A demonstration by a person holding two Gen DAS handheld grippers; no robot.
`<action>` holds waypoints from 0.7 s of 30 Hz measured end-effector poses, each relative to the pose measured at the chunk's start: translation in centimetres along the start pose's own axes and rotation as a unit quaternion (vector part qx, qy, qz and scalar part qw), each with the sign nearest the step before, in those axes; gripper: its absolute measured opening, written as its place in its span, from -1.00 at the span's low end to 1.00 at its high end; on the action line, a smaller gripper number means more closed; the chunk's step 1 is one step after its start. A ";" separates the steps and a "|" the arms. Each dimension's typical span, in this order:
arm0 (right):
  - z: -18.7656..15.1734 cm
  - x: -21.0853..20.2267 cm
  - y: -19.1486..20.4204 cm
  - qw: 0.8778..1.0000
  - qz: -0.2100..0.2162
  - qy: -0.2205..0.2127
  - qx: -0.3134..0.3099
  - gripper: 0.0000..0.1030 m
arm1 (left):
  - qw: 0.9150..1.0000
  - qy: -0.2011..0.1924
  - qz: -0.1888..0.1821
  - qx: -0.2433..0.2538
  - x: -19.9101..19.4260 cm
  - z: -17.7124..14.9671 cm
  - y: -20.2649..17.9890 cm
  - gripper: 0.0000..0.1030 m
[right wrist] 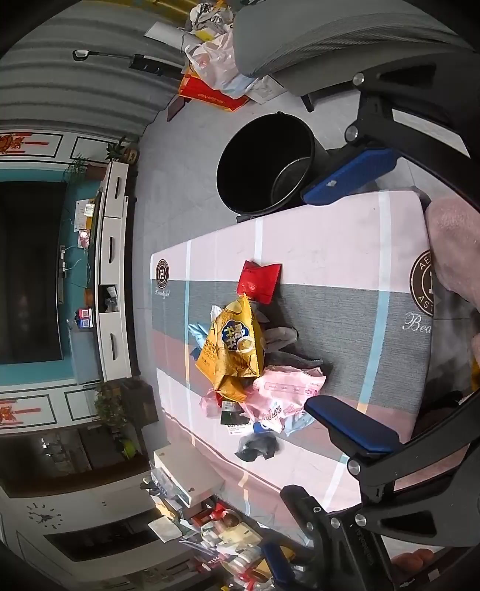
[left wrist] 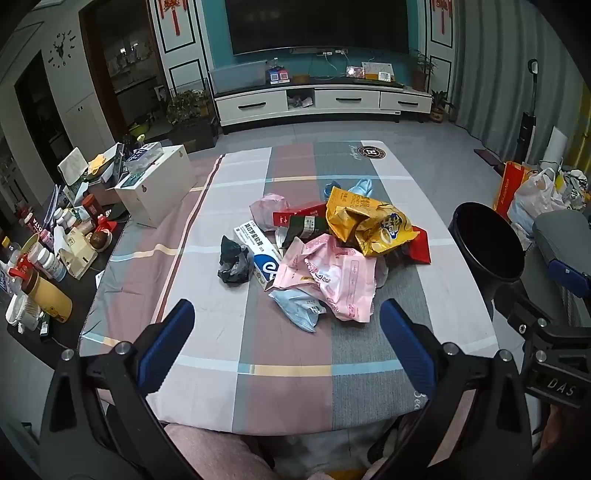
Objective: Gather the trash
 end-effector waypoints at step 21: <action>-0.3 0.3 0.2 1.000 -0.002 -0.001 0.000 0.95 | 1.000 0.002 -0.006 0.003 0.0 -0.2 -0.3 0.94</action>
Point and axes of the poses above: each gripper's, at about its wrist camera, not at the fingertips, and x roughly the way its jaws point, y to its left, z to its top, the point moved 1 cm from there along x, roughly the way its jaws point, and after that the axes turned 13 degrees about -z, right-handed, at the moved point
